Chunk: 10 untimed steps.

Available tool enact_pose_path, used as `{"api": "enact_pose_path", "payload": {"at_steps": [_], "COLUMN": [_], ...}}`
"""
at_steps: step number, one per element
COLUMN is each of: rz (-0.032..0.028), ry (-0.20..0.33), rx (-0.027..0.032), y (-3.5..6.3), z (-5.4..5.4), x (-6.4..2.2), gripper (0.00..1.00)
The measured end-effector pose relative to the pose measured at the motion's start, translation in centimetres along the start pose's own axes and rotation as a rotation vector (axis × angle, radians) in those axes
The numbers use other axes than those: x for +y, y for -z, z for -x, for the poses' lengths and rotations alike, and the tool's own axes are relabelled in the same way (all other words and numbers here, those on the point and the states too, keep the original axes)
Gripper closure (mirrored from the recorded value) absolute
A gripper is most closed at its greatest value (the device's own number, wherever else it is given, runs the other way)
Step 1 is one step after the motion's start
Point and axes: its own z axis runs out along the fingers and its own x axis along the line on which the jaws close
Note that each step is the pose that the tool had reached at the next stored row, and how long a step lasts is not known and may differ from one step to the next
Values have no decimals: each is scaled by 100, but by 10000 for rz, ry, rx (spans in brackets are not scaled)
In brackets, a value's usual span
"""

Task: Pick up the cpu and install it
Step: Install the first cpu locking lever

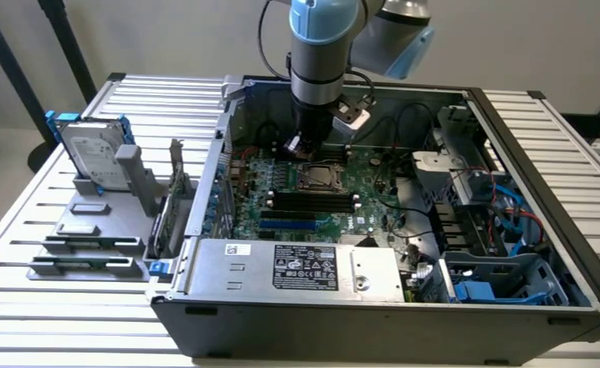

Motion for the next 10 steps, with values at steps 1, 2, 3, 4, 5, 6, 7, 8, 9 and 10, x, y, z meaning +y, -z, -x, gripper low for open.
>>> {"api": "enact_pose_path", "payload": {"at_steps": [1, 2, 3, 4, 5, 6, 7, 8, 9, 10], "rz": [0, 0, -1, -1, -1, -3, -4, -6, -7, -9], "ry": [-1, -2, -3, -3, -3, -2, -3, -3, -3, -4], "rx": [-1, -3, -4, -3, -2, -3, -5, -6, -7, -9], "y": [0, 0, -1, -2, -3, -5, -5, -7, -8, -10], "z": [0, 0, -1, -4, -8, -14, -21, -27, -32, -37], "x": [0, 0, 2, 5, 10, 18, 26, 34, 42, 49], "gripper": [89, 89, 89, 89, 89, 89, 89, 89, 89, 89]}}
